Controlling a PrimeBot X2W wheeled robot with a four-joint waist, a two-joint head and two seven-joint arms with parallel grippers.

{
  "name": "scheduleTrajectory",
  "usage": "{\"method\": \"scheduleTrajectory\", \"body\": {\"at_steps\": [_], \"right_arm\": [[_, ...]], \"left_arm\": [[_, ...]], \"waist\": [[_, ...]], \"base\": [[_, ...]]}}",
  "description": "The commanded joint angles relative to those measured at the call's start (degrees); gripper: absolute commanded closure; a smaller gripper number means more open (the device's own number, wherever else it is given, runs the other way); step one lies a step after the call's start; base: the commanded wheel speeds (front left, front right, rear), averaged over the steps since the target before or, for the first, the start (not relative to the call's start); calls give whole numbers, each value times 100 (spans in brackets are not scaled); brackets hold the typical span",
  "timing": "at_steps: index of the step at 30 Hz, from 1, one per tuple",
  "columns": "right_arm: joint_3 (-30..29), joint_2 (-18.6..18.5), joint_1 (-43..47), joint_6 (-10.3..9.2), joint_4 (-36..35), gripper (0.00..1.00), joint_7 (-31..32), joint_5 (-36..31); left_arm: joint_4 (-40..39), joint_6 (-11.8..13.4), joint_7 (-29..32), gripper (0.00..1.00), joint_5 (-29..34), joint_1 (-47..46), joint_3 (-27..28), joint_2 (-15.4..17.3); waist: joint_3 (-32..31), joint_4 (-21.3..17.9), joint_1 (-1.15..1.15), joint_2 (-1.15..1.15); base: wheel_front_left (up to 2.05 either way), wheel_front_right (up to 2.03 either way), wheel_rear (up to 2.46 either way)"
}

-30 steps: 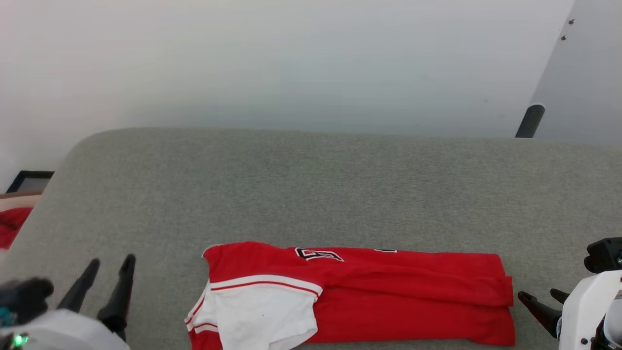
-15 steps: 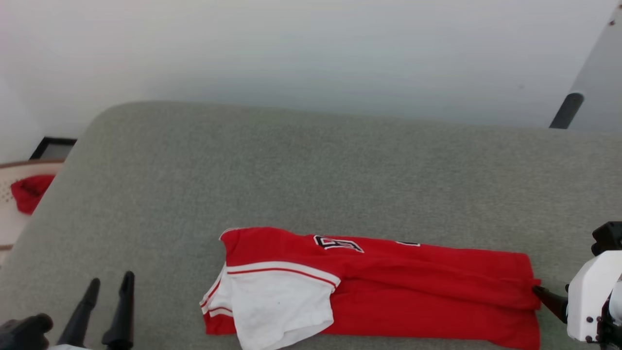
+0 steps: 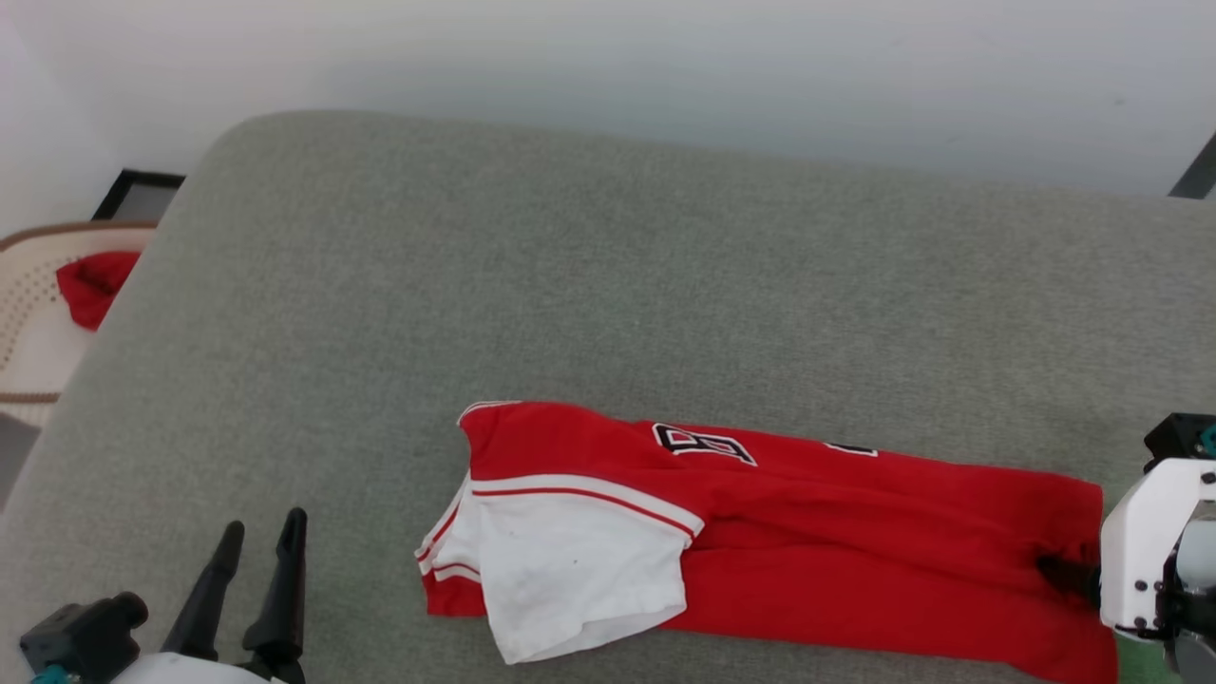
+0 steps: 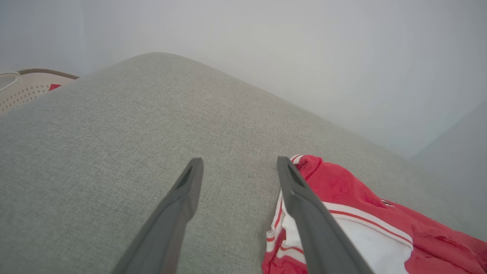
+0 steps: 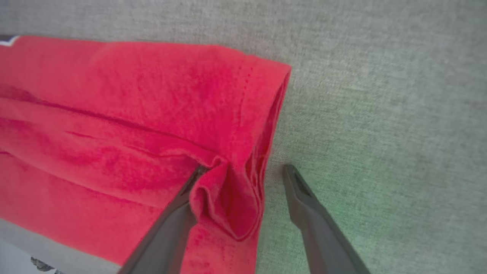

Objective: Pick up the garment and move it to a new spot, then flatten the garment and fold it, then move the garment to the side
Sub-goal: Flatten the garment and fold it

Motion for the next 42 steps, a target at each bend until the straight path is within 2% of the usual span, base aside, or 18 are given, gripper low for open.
{"method": "scheduleTrajectory", "body": {"at_steps": [1,2,3,10,19,32,42], "right_arm": [[100,100,-34,-2,223,0,58,54],[210,116,-41,-2,298,2,115,90],[306,118,-53,0,347,100,145,132],[412,-84,-254,-6,556,100,45,290],[390,-549,-437,-8,515,100,-99,393],[135,-1131,-522,-6,811,100,-297,290],[175,-1238,-441,-5,831,100,-222,212]], "left_arm": [[34,-49,1,0,60,-58,25,-31],[49,-75,1,0,43,-73,32,-66],[63,-93,1,0,40,-85,41,-88],[152,-184,1,0,90,-95,135,-228],[202,-242,2,0,94,9,267,-342],[198,-232,2,0,149,174,274,-314],[212,-200,16,0,100,345,309,-271]], "waist": [[109,87,0,0],[127,93,0,0],[140,97,0,0],[176,73,0,0],[61,-38,0,0],[-156,-248,0,0],[-430,-476,0,0]], "base": [[0,0,0],[0,0,0],[0,0,0],[0,0,0],[0,0,0],[0,0,0],[0,0,0]]}}
